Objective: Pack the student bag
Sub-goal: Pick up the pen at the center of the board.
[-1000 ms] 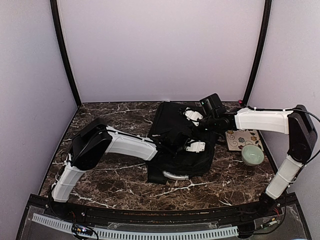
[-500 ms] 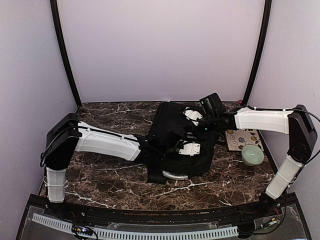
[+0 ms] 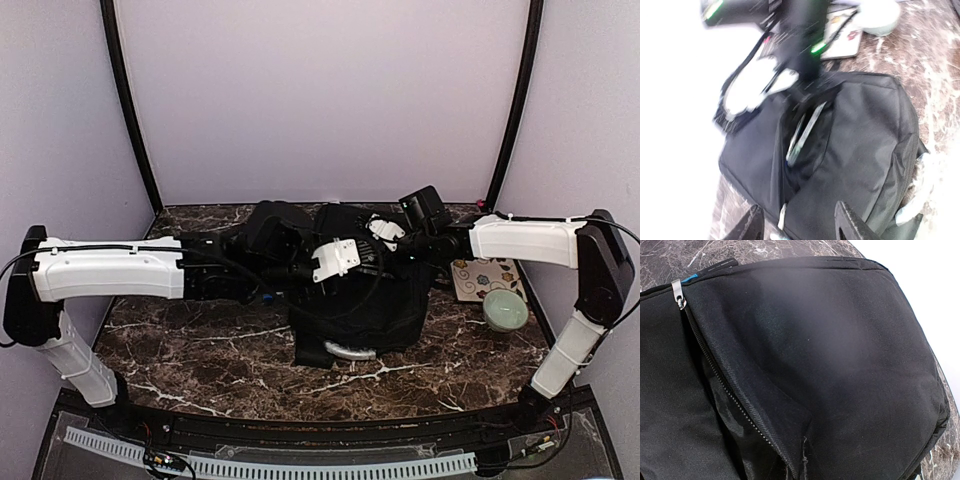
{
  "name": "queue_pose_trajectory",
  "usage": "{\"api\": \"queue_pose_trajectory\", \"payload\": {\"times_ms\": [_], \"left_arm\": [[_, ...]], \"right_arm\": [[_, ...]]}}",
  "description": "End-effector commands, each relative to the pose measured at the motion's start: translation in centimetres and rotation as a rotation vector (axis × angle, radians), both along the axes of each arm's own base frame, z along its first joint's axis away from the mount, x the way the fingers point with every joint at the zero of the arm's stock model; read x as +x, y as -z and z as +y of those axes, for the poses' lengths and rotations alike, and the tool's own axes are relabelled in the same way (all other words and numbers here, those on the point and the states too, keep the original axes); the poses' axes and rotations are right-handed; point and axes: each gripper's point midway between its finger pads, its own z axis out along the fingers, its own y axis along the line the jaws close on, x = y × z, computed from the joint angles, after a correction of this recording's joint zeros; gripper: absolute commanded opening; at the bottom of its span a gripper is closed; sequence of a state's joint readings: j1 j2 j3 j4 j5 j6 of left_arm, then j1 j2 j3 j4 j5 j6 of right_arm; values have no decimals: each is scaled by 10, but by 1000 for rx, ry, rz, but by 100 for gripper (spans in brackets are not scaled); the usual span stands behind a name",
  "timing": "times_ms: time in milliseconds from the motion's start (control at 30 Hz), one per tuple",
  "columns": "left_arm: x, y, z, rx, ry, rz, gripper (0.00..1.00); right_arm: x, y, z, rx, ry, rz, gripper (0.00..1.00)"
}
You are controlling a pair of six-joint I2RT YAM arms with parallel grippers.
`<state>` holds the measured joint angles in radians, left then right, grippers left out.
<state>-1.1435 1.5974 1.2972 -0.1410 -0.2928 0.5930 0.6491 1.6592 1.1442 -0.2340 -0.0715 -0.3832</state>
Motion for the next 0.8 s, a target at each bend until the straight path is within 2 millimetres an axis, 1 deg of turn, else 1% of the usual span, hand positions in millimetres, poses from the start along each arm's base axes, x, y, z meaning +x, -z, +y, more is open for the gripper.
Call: {"api": "queue_pose_trajectory", "payload": {"times_ms": [0,100,167,233,300,400,433,533,600,633,667,767], "left_arm": [[32,11,53,-93,-244,228,51],[72,20,95,-189,-442,362,51],[90,30,114,-244,-556,453,48],[100,41,125,-263,-635,540,47],[110,57,137,-246,-743,621,43],[121,83,156,-217,-890,710,43],[124,91,161,-213,-923,731,42],[130,109,166,-228,-982,799,44],[134,121,164,-240,-1010,834,43],[142,123,172,-256,-1038,842,43],[145,128,173,-253,-1053,847,42],[152,139,166,-267,-1061,870,41]], "right_arm": [[-6,-18,20,80,-62,-12,0],[-6,-19,20,81,-62,-13,0],[-6,-19,20,82,-60,-13,0],[-6,-19,20,82,-61,-14,0],[-6,-18,20,79,-62,-12,0],[-6,-18,20,78,-62,-15,0],[-6,-19,20,78,-62,-16,0],[-6,-20,20,82,-63,-18,0],[-6,-21,21,85,-65,-21,0],[-6,-20,21,84,-66,-18,0],[-11,-10,18,70,-67,3,0],[-12,-8,17,66,-66,5,0]]}}
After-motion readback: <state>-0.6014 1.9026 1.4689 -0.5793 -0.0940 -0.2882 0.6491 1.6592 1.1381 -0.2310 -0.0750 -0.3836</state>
